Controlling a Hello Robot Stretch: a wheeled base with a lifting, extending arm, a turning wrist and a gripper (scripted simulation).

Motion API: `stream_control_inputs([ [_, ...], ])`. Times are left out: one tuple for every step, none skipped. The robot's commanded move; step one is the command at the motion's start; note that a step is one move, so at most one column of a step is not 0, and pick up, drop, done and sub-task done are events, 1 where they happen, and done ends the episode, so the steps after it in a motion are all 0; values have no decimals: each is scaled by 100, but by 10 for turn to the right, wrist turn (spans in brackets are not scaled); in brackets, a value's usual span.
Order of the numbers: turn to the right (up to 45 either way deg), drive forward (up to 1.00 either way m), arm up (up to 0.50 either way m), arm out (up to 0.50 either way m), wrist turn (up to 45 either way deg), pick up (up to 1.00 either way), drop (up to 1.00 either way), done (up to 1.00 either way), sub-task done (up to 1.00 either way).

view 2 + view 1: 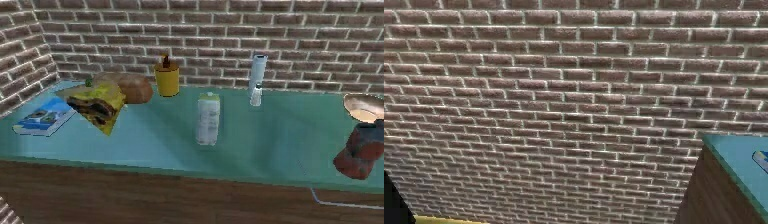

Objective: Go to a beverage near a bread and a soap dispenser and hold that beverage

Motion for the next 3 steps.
stream_control_inputs([
  [450,0,0,0,0,0,0,0,0],
  [-300,0,0,0,0,0,0,0,0],
  [0,0,50,0,0,0,0,0,0],
])
